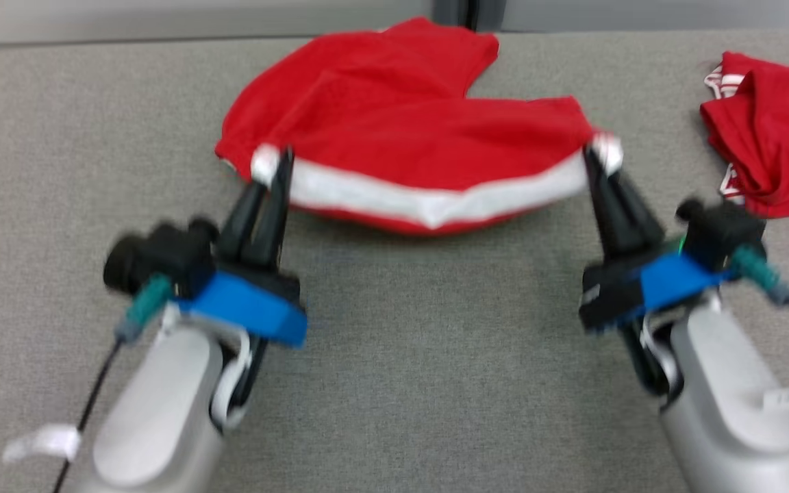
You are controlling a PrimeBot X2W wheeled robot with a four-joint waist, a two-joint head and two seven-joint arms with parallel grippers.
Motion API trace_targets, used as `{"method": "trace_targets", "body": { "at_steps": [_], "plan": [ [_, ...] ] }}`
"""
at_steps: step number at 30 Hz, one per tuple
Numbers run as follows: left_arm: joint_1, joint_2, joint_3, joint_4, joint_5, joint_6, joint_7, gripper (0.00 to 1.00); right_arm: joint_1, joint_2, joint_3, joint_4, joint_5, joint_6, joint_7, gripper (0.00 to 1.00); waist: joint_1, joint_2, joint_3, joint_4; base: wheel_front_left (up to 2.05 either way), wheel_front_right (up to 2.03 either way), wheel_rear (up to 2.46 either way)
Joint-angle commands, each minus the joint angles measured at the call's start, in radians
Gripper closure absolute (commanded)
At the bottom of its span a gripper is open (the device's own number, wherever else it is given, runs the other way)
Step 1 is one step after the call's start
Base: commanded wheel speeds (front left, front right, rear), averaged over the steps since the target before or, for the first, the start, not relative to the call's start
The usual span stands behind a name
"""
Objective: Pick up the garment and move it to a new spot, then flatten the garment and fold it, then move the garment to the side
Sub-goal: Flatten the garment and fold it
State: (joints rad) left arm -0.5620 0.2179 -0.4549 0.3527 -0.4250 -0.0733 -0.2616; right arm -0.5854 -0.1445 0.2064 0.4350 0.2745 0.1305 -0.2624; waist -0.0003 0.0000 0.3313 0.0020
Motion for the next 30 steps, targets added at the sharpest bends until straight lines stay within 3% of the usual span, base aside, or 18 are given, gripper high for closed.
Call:
{"method": "trace_targets", "body": {
  "at_steps": [1, 15, 23, 30],
  "plan": [
    [0.079, 0.004, 0.017, -0.031, 0.0, 0.005, -0.004, 1.0, 0.078, -0.009, 0.01, -0.027, 0.002, 0.001, -0.003, 1.0, 0.0003, 0.0, -0.032, -0.015, 0.0, 0.0, 0.0],
    [0.516, 0.02, 0.003, -0.19, 0.039, 0.023, -0.005, 1.0, 0.546, 0.016, -0.038, -0.243, 0.031, 0.001, 0.032, 1.0, 0.0003, 0.0, -0.157, 0.011, 0.0, 0.0, 0.0],
    [0.626, 0.024, -0.031, -0.237, 0.05, 0.038, -0.005, 1.0, 0.768, 0.059, -0.11, -0.416, 0.011, 0.001, 0.084, 1.0, 0.0003, 0.0, -0.183, 0.035, 0.0, 0.0, 0.0],
    [0.624, 0.021, -0.034, -0.254, 0.039, 0.037, -0.004, 1.0, 0.806, 0.075, -0.143, -0.489, 0.001, 0.001, 0.119, 1.0, 0.0003, 0.0, -0.185, 0.044, 0.0, 0.0, 0.0]
  ]
}}
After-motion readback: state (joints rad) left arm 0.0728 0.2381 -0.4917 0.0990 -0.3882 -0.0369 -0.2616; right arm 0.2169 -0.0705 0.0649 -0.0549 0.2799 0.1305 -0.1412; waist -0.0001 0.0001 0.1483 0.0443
